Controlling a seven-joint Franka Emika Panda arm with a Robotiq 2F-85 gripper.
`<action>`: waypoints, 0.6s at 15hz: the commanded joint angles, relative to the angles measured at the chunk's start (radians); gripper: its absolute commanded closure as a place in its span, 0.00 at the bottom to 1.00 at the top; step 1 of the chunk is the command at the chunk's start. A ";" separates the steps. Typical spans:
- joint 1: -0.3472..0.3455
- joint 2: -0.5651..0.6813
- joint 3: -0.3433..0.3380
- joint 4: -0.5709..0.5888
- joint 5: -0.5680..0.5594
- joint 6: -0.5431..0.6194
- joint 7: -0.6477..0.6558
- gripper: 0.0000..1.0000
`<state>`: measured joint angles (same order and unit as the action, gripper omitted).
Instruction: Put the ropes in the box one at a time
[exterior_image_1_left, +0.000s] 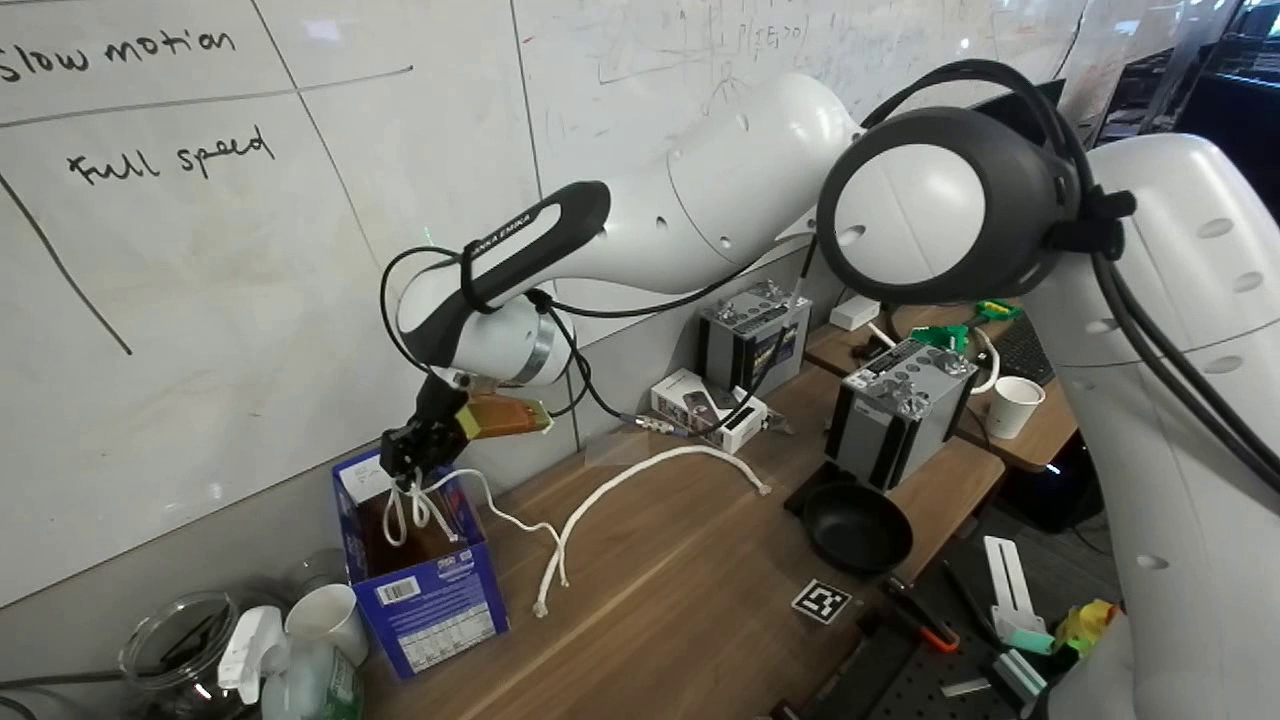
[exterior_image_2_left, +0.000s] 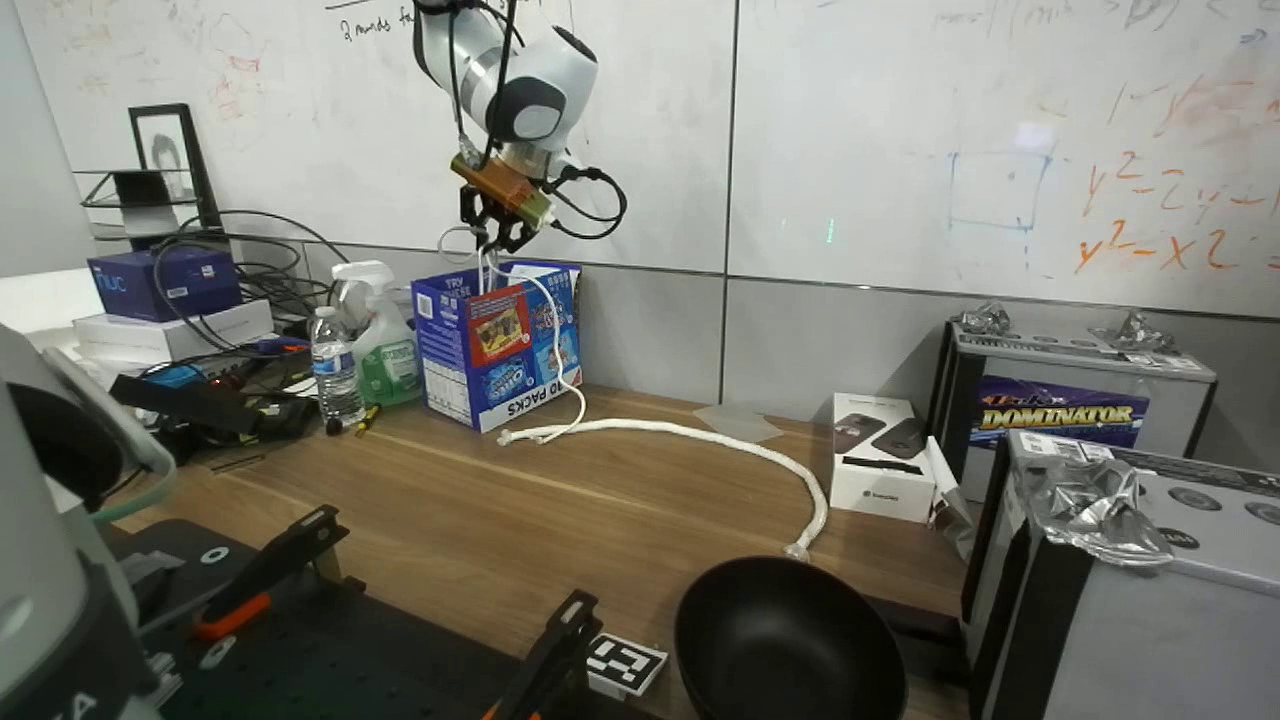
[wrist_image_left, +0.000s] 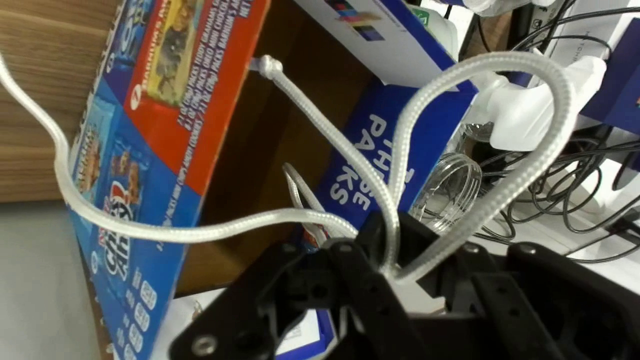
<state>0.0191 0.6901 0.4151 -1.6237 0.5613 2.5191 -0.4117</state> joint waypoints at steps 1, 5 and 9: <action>-0.034 0.013 0.029 -0.009 0.023 0.008 -0.051 0.93; -0.031 0.027 0.028 -0.008 0.012 0.011 -0.049 0.93; -0.016 0.040 0.027 -0.008 0.003 0.023 -0.040 0.93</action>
<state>0.0007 0.7225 0.4282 -1.6327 0.5612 2.5191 -0.4410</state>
